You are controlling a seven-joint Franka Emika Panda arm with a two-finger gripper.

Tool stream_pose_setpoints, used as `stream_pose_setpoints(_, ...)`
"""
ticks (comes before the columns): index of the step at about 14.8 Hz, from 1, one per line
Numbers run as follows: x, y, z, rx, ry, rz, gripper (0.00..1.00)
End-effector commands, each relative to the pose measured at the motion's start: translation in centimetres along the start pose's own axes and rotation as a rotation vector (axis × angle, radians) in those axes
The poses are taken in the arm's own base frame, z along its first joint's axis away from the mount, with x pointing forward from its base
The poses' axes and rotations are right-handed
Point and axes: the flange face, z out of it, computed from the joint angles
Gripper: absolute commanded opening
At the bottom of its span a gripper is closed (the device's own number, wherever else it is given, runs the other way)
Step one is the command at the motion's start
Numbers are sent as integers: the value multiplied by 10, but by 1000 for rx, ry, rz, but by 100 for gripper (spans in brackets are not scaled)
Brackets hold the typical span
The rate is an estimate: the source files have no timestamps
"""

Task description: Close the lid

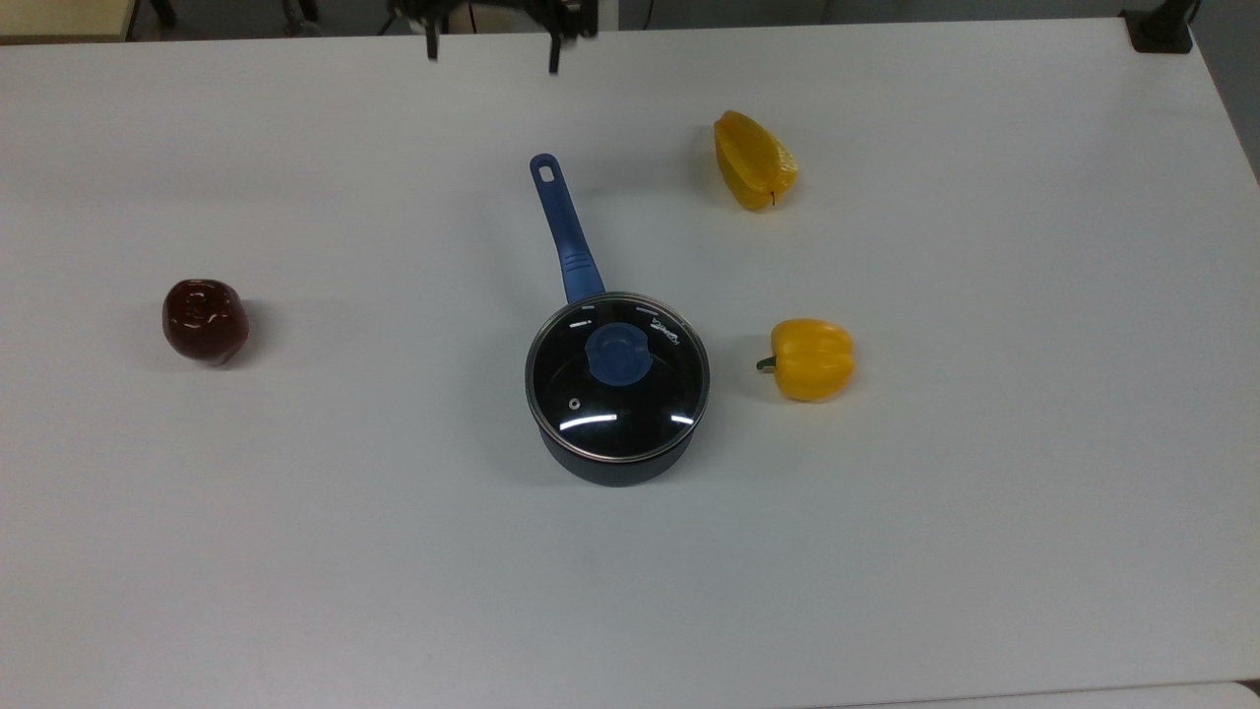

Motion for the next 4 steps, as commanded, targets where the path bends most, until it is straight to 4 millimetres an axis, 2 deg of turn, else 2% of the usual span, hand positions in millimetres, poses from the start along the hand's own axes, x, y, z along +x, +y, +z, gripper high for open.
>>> stream_pose_setpoints(1, -39, 26, -8, 81, -55, 14, 100)
stream_pose_setpoints(2, -43, 34, -12, 85, -55, 10, 100)
stream_pose_setpoints(4, -43, 39, -13, 85, -51, 18, 100)
